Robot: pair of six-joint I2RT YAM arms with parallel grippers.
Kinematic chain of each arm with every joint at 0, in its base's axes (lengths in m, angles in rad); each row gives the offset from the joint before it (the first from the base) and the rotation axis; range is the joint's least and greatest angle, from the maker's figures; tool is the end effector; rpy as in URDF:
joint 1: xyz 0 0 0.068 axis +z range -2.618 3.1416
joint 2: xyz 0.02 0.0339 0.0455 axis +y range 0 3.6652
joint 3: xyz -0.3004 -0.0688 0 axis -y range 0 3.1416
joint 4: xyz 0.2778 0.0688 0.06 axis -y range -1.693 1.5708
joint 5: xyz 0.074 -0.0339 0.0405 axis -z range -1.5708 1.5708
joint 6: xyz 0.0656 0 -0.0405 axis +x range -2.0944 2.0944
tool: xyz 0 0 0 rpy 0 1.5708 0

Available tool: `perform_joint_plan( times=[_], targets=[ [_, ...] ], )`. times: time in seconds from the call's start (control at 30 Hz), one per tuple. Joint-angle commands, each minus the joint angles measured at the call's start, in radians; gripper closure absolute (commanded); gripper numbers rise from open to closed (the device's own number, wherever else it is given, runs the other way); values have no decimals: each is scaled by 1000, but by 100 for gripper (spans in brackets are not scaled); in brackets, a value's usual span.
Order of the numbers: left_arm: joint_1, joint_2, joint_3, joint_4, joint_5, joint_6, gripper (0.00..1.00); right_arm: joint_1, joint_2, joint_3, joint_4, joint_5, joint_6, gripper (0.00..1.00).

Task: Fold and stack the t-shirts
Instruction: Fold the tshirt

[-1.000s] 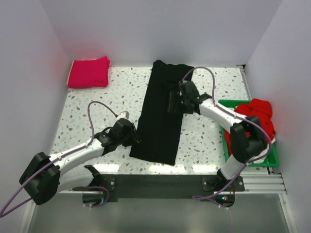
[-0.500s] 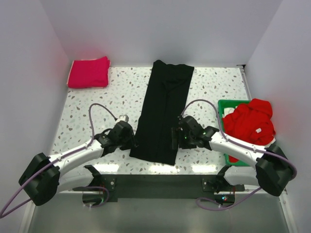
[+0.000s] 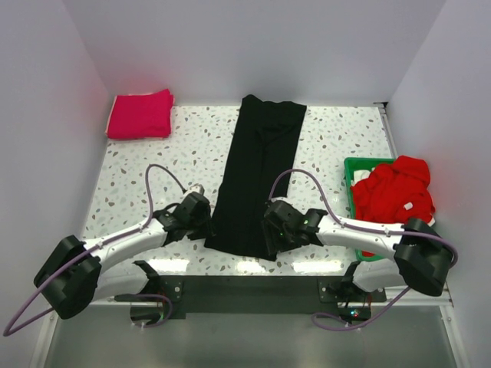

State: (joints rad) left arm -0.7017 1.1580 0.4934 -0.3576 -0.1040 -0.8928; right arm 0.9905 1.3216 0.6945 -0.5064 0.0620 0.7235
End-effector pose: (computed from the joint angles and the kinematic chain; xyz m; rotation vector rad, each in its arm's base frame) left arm 0.1784 -0.1418 0.1458 -0.2917 2.6362 -0.4375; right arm 0.1488 0.2195 0.1638 -0.3511 2.7581 0.4105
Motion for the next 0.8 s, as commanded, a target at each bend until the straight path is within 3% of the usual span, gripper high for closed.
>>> perform_joint_plan(
  times=[0.0,0.17,0.4,0.63,0.77],
  targets=[
    [-2,17,-7,11,20,31,62,16,11,36,-11,52,28,43],
    [-5,23,-19,25,30,26,66,28,25,19,19,27,47,44],
    [-12,32,-32,37,46,22,80,36,33,-4,46,13,68,44],
    [-15,32,-45,49,69,14,98,34,36,-36,65,2,82,60],
    [-19,25,-53,51,73,5,100,36,18,-61,60,1,94,70]
  ],
)
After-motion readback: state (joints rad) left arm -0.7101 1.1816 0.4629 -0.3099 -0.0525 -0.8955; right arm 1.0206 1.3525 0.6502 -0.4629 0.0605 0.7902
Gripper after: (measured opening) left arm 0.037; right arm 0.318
